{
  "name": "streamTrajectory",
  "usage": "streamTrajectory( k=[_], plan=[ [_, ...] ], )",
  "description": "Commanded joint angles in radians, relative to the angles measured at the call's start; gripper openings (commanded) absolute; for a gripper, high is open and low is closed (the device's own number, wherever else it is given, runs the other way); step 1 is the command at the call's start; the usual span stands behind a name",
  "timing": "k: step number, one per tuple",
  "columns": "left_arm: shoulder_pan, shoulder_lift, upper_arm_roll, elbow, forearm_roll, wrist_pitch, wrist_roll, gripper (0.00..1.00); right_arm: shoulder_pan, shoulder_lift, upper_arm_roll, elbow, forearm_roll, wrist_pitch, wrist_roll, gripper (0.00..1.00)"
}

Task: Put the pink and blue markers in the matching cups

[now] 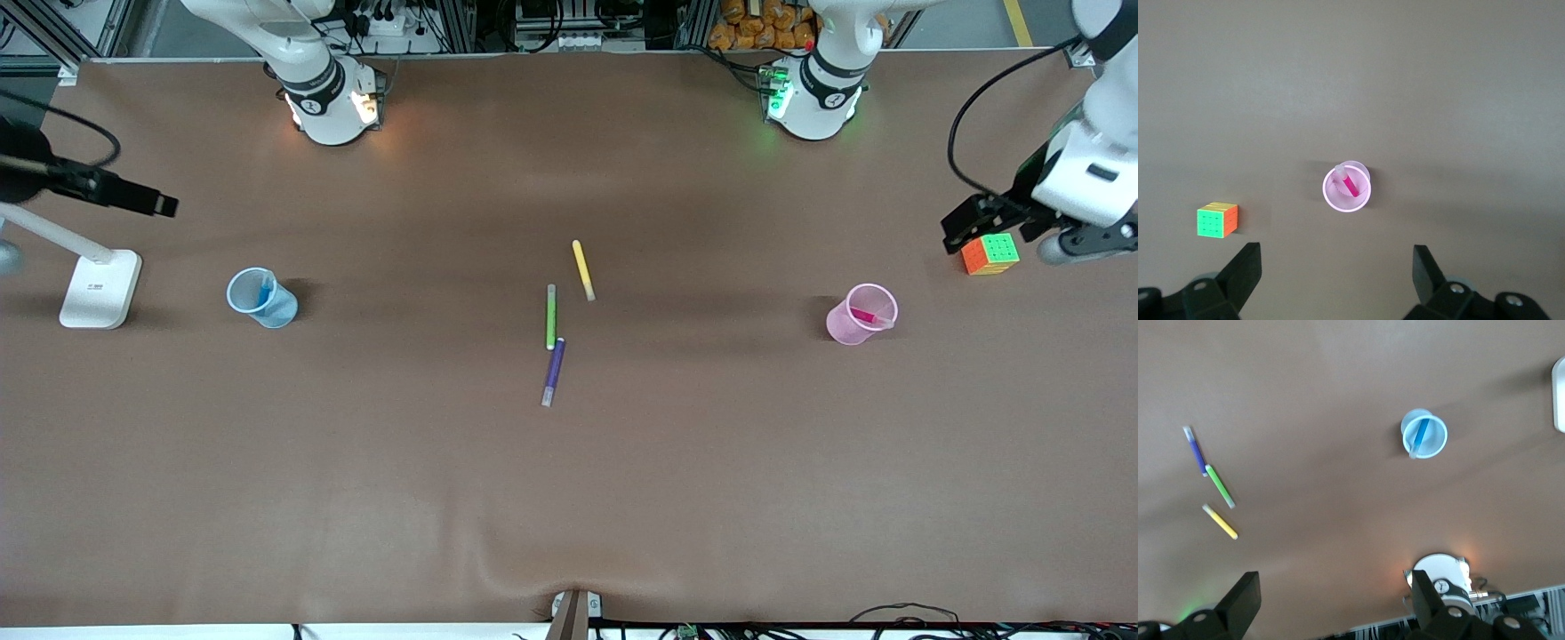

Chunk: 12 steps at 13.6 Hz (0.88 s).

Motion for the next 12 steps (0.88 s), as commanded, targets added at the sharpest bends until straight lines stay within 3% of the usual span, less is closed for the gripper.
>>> streamTrajectory(
  k=[1, 5, 12],
  plan=[
    [-0.006, 0.039, -0.008, 0.112, -0.006, -0.084, 0.051, 1.00, -0.008, -0.226, 0.012, -0.321, -0.032, 0.163, -0.086, 1.00],
    [0.003, 0.033, -0.011, 0.169, -0.006, -0.135, 0.159, 1.00, -0.013, -0.357, 0.005, -0.504, -0.076, 0.278, -0.219, 1.00],
    [-0.090, -0.006, 0.049, 0.186, -0.055, -0.250, 0.145, 1.00, -0.033, -0.302, 0.005, -0.423, -0.121, 0.303, -0.325, 1.00]
  ],
)
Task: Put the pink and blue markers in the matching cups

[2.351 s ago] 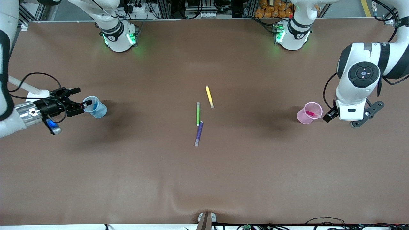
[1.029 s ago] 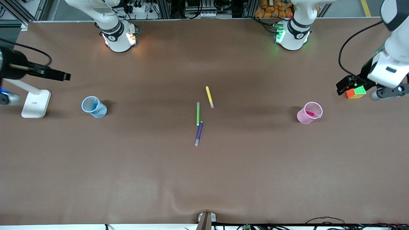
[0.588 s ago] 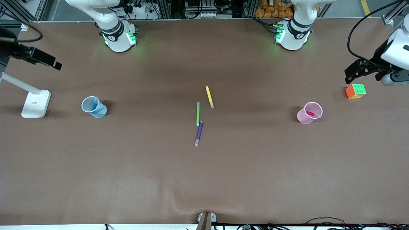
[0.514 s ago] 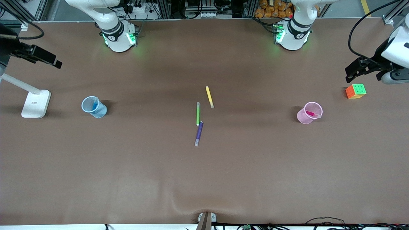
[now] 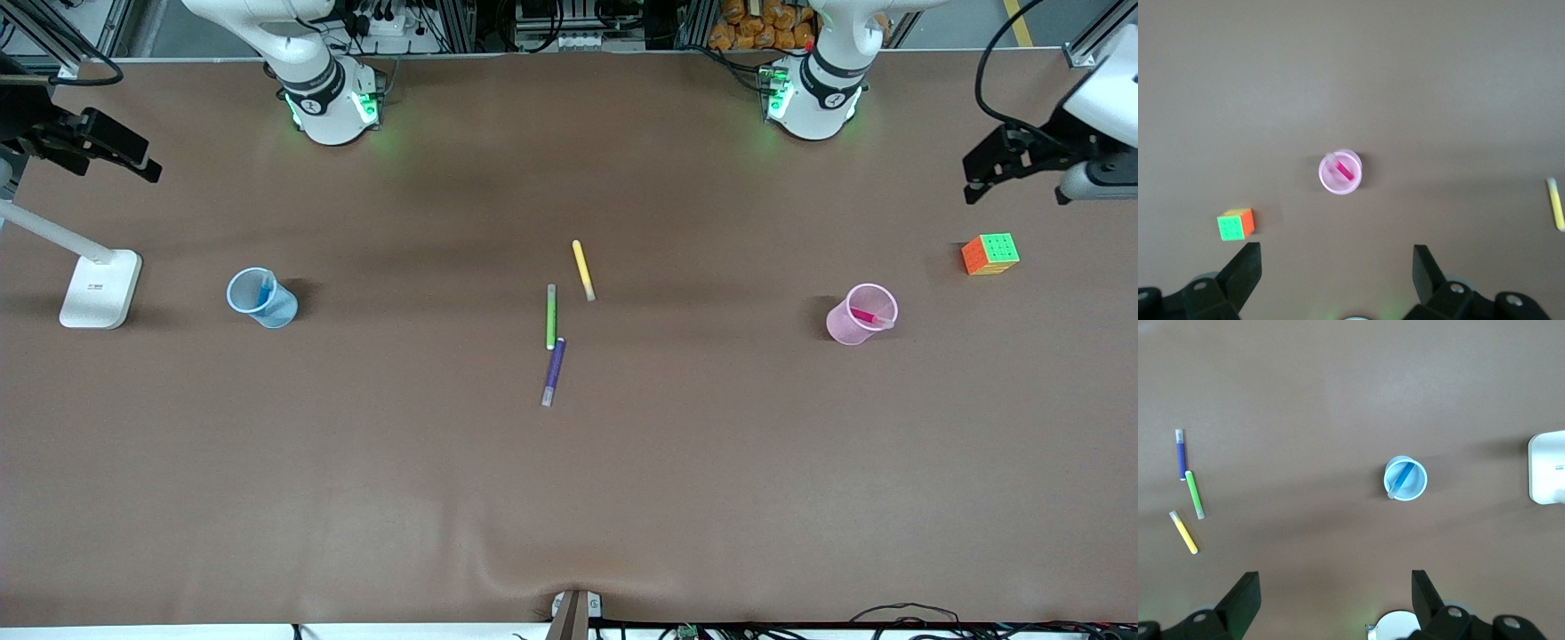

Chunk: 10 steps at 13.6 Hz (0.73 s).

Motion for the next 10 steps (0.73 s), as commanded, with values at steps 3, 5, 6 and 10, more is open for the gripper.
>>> streamTrajectory(
  k=[3, 5, 6, 10],
  plan=[
    [-0.027, -0.039, 0.040, 0.009, -0.045, -0.092, -0.025, 1.00, -0.029, 0.024, 0.005, 0.016, -0.028, 0.044, -0.096, 1.00],
    [-0.033, -0.037, 0.066, 0.012, -0.040, -0.094, -0.019, 1.00, -0.024, 0.026, 0.010, 0.019, -0.033, 0.053, -0.102, 1.00],
    [-0.044, -0.036, 0.070, 0.014, -0.042, -0.095, -0.020, 1.00, -0.021, 0.026, 0.013, 0.018, -0.074, 0.062, -0.151, 1.00],
    [-0.047, -0.036, 0.076, 0.021, -0.040, -0.107, -0.069, 1.00, -0.024, 0.028, 0.012, 0.013, -0.132, 0.068, -0.299, 1.00]
  ],
)
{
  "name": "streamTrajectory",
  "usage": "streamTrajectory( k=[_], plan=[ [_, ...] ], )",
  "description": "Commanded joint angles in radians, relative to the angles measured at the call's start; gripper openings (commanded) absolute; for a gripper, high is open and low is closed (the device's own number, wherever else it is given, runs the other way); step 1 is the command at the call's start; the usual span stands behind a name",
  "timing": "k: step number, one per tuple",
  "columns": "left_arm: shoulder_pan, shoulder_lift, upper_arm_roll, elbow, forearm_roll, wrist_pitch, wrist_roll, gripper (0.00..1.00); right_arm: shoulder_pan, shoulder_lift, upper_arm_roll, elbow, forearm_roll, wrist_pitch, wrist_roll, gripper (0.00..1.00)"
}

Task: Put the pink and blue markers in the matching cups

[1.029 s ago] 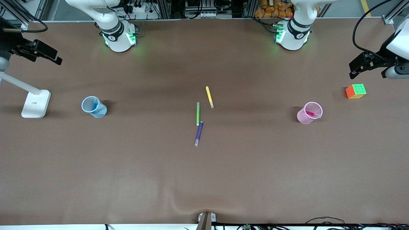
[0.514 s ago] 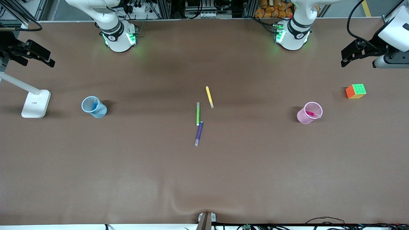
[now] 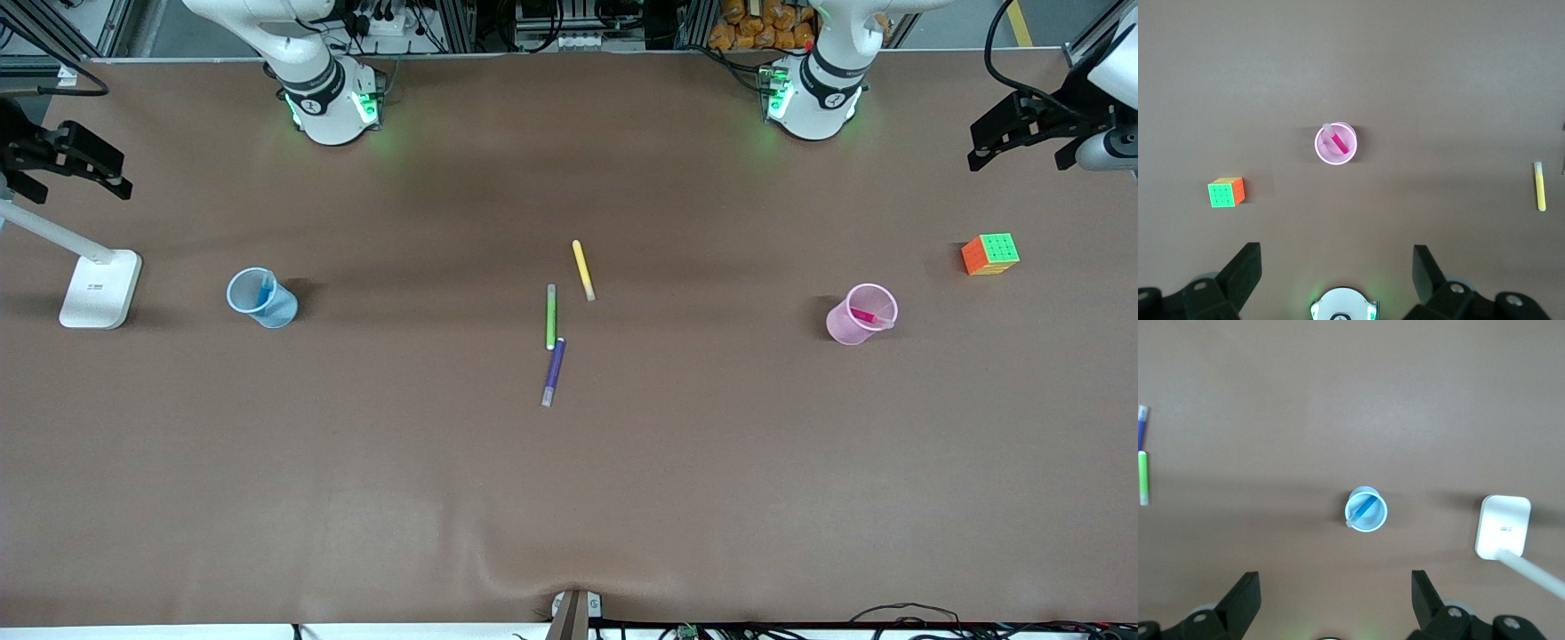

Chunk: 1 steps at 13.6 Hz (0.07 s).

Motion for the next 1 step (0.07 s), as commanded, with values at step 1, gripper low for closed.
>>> streamTrajectory(
  k=[1],
  plan=[
    [-0.014, -0.003, 0.012, 0.019, -0.010, -0.027, -0.029, 1.00, -0.011, 0.008, 0.007, 0.010, -0.022, 0.001, -0.035, 1.00]
  ],
)
